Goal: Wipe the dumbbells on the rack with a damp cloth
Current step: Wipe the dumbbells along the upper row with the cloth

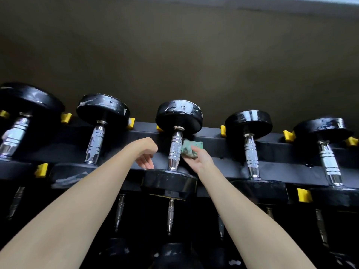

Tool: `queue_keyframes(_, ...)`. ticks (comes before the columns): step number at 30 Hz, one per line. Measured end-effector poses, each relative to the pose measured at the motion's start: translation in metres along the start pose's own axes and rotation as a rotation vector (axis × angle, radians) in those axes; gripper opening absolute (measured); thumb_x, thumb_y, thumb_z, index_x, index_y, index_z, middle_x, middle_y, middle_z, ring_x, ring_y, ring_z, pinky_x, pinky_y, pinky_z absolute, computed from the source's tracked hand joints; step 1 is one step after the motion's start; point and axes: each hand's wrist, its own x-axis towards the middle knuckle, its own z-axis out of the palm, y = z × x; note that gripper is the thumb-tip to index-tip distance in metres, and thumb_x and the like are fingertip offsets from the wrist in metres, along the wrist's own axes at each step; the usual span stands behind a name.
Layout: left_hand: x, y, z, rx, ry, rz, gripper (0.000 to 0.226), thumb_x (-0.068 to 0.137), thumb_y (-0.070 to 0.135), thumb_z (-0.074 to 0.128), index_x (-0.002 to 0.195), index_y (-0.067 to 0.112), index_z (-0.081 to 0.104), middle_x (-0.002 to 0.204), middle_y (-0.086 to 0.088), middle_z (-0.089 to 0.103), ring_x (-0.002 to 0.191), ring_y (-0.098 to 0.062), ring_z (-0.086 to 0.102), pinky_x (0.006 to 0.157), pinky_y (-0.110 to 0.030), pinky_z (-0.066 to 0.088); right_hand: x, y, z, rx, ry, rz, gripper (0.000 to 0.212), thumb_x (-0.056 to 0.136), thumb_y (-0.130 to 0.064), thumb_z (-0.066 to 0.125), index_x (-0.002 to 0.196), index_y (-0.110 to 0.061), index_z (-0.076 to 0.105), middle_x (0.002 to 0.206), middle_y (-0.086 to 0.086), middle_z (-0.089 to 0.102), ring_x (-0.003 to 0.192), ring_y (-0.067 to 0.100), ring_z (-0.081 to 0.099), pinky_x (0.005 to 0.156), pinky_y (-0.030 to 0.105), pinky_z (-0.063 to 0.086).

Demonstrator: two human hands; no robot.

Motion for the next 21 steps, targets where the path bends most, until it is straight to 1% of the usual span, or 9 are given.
queue_keyframes(2,-0.002,0.000,-0.001,-0.007,0.005,-0.004,0.033,0.096,0.005,0.029,0.092,-0.014,0.055,0.048,-0.015,0.064,0.032,-0.020,0.057,0.039,-0.023,0.048,-0.007,0.001,0.008,-0.067,-0.006,0.069,0.013,0.096,0.006,0.040,0.102,0.011,0.051,0.119,0.024,0.055,0.127,0.035,0.047,0.103,0.049,0.036)
queue_keyframes(4,-0.006,0.001,-0.002,-0.034,0.020,-0.001,0.032,0.096,0.006,0.028,0.110,-0.012,0.050,0.047,-0.016,0.063,0.032,-0.021,0.058,0.038,-0.023,0.048,-0.011,-0.004,0.009,-0.189,0.017,0.136,0.013,0.095,0.006,0.041,0.084,0.008,0.049,0.110,0.022,0.058,0.125,0.032,0.050,0.097,0.046,0.040)
queue_keyframes(7,-0.011,0.004,-0.004,-0.045,0.013,-0.006,0.036,0.096,0.007,0.028,0.116,-0.016,0.047,0.051,-0.018,0.063,0.033,-0.022,0.058,0.039,-0.025,0.049,-0.016,-0.012,-0.005,-0.480,0.086,0.208,0.009,0.094,0.003,0.043,0.090,0.005,0.050,0.097,0.019,0.059,0.118,0.028,0.056,0.091,0.045,0.045)
queue_keyframes(10,-0.016,0.011,-0.003,-0.034,-0.003,-0.002,0.039,0.097,0.008,0.027,0.111,-0.020,0.050,0.050,-0.017,0.064,0.036,-0.023,0.060,0.041,-0.026,0.050,-0.022,-0.022,-0.018,-0.637,0.111,0.172,0.013,0.089,0.003,0.047,0.101,0.000,0.050,0.087,0.016,0.061,0.077,0.026,0.066,0.078,0.041,0.052)
queue_keyframes(12,-0.015,0.017,-0.001,-0.075,0.050,0.035,0.034,0.097,0.008,0.028,0.098,-0.014,0.054,0.066,-0.021,0.066,0.050,-0.028,0.063,0.046,-0.030,0.052,-0.022,-0.030,-0.018,-0.580,0.138,0.014,0.024,0.085,0.004,0.046,0.108,-0.003,0.048,0.079,0.014,0.055,0.046,0.018,0.057,0.064,0.037,0.052)
queue_keyframes(13,-0.017,0.022,0.000,-0.099,0.100,0.076,0.030,0.096,0.008,0.029,0.093,-0.009,0.053,0.076,-0.022,0.066,0.057,-0.030,0.062,0.051,-0.033,0.054,-0.024,-0.036,-0.015,-0.551,0.162,-0.089,0.030,0.084,0.004,0.047,0.113,-0.004,0.048,0.082,0.014,0.055,0.047,0.018,0.057,0.059,0.037,0.050)
queue_keyframes(14,-0.016,0.027,0.000,-0.134,0.163,0.128,0.026,0.094,0.011,0.031,0.091,-0.005,0.051,0.084,-0.022,0.066,0.063,-0.032,0.061,0.057,-0.035,0.056,-0.022,-0.040,-0.012,-0.525,0.185,-0.190,0.033,0.083,0.005,0.049,0.115,-0.004,0.049,0.090,0.016,0.057,0.061,0.023,0.062,0.059,0.037,0.050)
queue_keyframes(17,-0.017,0.044,0.002,-0.194,0.261,0.264,0.028,0.090,0.031,0.044,0.087,0.005,0.052,0.090,-0.016,0.064,0.073,-0.028,0.062,0.064,-0.033,0.057,-0.013,-0.050,-0.002,-0.603,0.311,-0.435,0.035,0.082,0.002,0.055,0.117,-0.003,0.054,0.116,0.017,0.058,0.104,0.032,0.059,0.080,0.041,0.053)
queue_keyframes(21,-0.016,0.061,0.010,0.072,0.302,0.272,0.039,0.080,0.040,0.067,0.077,0.008,0.045,0.081,-0.007,0.054,0.081,-0.028,0.062,0.068,-0.032,0.053,-0.002,-0.060,0.010,-0.707,0.450,-0.559,0.029,0.089,-0.001,0.048,0.118,0.000,0.050,0.120,0.018,0.055,0.107,0.034,0.056,0.082,0.031,0.043)
